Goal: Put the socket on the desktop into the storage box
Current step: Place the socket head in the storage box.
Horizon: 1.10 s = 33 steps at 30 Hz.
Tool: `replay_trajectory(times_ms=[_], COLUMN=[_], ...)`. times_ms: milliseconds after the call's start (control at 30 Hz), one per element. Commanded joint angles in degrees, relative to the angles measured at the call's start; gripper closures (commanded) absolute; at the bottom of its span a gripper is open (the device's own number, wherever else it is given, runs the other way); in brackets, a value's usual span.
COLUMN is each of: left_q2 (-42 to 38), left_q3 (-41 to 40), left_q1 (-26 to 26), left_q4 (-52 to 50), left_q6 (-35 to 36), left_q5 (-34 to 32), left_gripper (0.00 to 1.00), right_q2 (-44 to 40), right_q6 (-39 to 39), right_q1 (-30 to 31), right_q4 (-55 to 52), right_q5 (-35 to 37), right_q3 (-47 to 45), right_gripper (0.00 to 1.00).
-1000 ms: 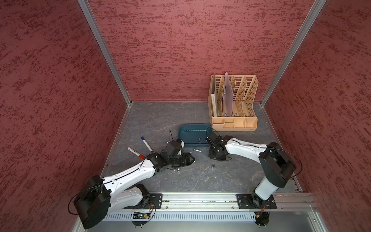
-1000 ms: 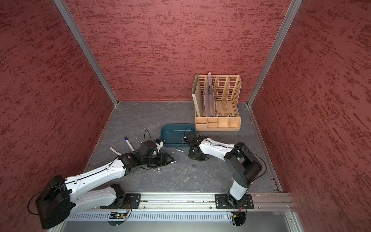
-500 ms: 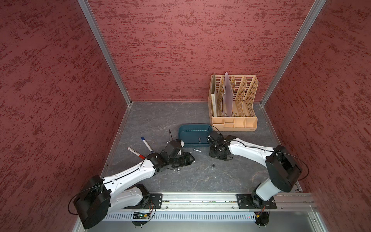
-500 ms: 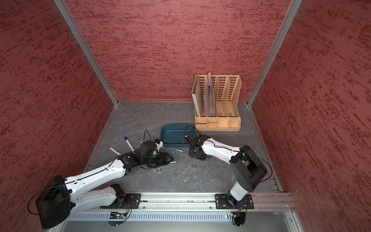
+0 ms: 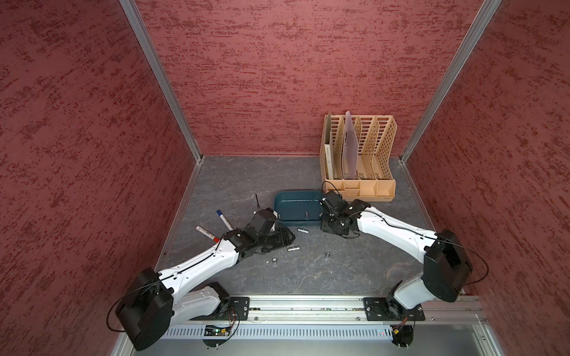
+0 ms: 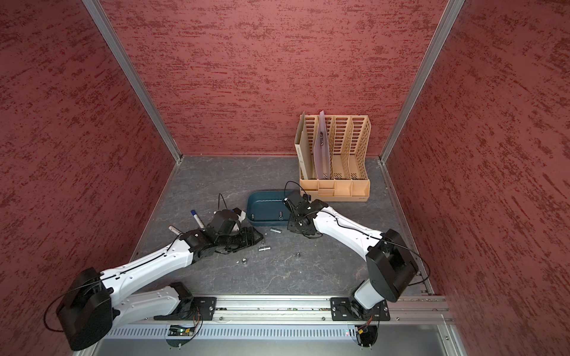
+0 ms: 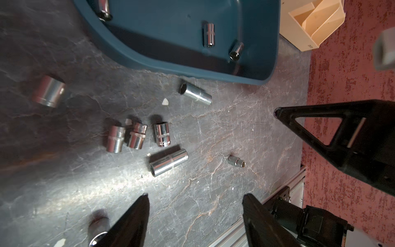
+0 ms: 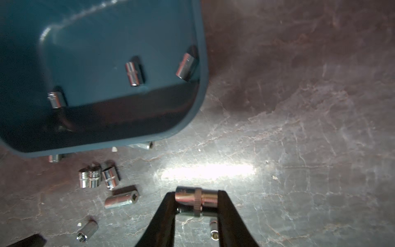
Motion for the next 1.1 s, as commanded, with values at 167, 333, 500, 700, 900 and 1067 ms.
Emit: replay_trajectory(times_ms=[167, 333, 500, 700, 900, 1067], left_q2=[-0.8, -2.16, -2.34, -2.52, -3.0, -3.38], left_q3=[2.93, 2.97, 2.89, 2.31, 1.49, 0.19], left_q1=[4.24, 6.52, 8.71, 10.17, 10.76, 11.34], left_q4=[-5.28, -6.69, -8.02, -8.22, -8.48, -8.35], left_q6=[1.7, 1.96, 2.57, 2.64, 2.5, 2.22], left_q5=[-0.51, -0.27, 0.25, 1.04, 1.24, 1.21], left_gripper=[0.27, 0.27, 0.27, 0.27, 0.27, 0.27], right_q2=[5.6, 10.78, 15.83, 21.67, 26.58, 29.83], right_q6=[-4.83, -6.2, -7.09, -7.83, -8.1, -7.89], right_q1=[-0.46, -0.63, -0.97, -1.81, -2.6, -3.01], right_q4=[-2.09, -2.43, -2.42, -2.62, -2.78, -2.55], right_q5=[1.62, 0.92, -0.19, -1.27, -2.21, -2.74], right_q3=[9.81, 15.8, 21.08, 26.54, 30.34, 32.69], right_gripper=[0.72, 0.72, 0.72, 0.72, 0.72, 0.72])
